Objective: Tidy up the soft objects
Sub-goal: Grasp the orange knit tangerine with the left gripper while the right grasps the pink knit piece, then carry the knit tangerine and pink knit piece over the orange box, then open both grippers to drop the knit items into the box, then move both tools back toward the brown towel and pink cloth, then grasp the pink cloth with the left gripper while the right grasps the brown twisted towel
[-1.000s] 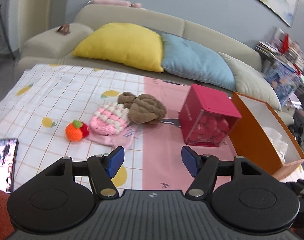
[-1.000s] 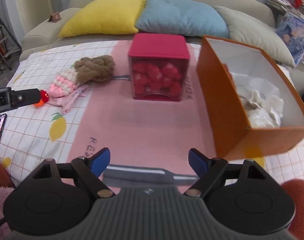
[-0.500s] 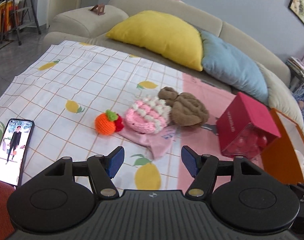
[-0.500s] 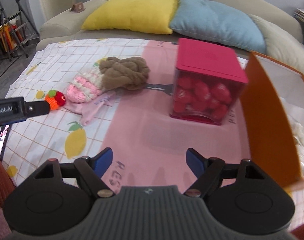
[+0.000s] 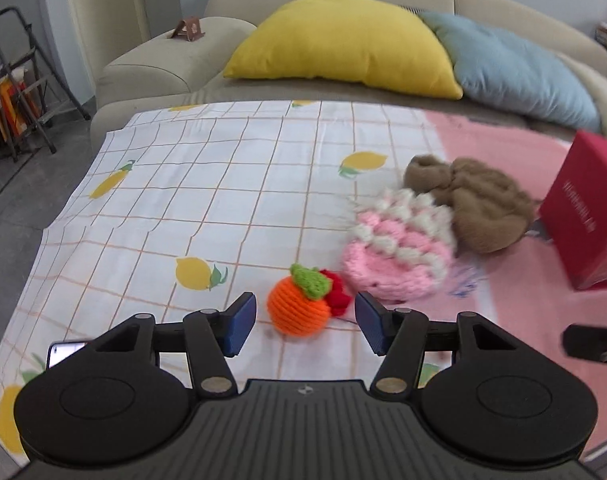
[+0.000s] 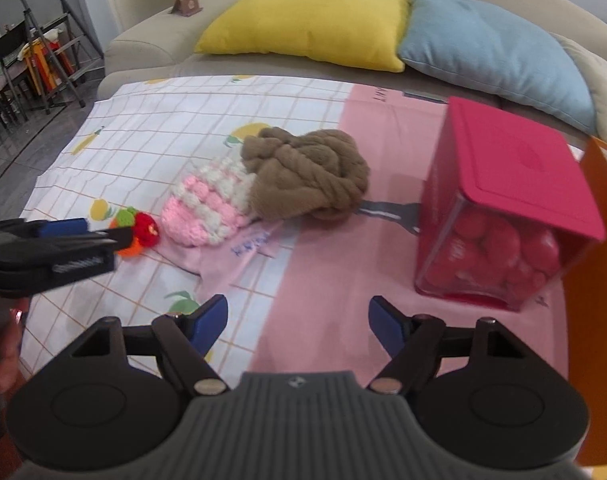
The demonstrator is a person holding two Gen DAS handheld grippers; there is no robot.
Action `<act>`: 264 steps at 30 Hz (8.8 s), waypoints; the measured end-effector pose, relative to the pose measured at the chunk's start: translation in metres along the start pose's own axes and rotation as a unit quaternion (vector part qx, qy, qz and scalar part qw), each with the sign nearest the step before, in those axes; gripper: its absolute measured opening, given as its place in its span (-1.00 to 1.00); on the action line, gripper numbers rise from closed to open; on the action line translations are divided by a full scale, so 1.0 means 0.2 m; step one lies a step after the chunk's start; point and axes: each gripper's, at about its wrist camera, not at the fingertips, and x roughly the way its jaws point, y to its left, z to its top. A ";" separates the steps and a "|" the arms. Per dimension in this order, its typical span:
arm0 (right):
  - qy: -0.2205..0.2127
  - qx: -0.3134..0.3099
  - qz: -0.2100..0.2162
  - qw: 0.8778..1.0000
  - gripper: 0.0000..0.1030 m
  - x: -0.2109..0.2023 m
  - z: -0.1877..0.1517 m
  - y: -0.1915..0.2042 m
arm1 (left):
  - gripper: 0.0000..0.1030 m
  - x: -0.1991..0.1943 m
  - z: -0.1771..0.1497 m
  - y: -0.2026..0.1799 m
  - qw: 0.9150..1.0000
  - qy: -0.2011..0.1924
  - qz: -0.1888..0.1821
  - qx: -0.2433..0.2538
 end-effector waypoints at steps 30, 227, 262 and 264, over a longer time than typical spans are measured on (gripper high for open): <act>0.018 0.050 0.029 0.998 0.06 0.42 0.29 0.29 | -0.13 0.11 0.00 0.13 0.997 -0.031 -0.020 -0.066; -0.037 0.044 -0.057 0.997 0.37 -0.27 -0.26 -0.21 | 0.38 -0.42 -0.12 -0.25 0.988 -0.002 -0.136 -0.079; -0.028 -0.088 -0.003 0.996 0.55 0.48 0.35 -0.01 | 0.59 0.21 0.03 -0.25 0.994 0.049 -0.096 -0.002; -0.018 -0.095 -0.013 0.995 0.31 0.51 0.33 -0.01 | 0.52 0.21 0.02 -0.28 0.994 0.045 -0.098 0.011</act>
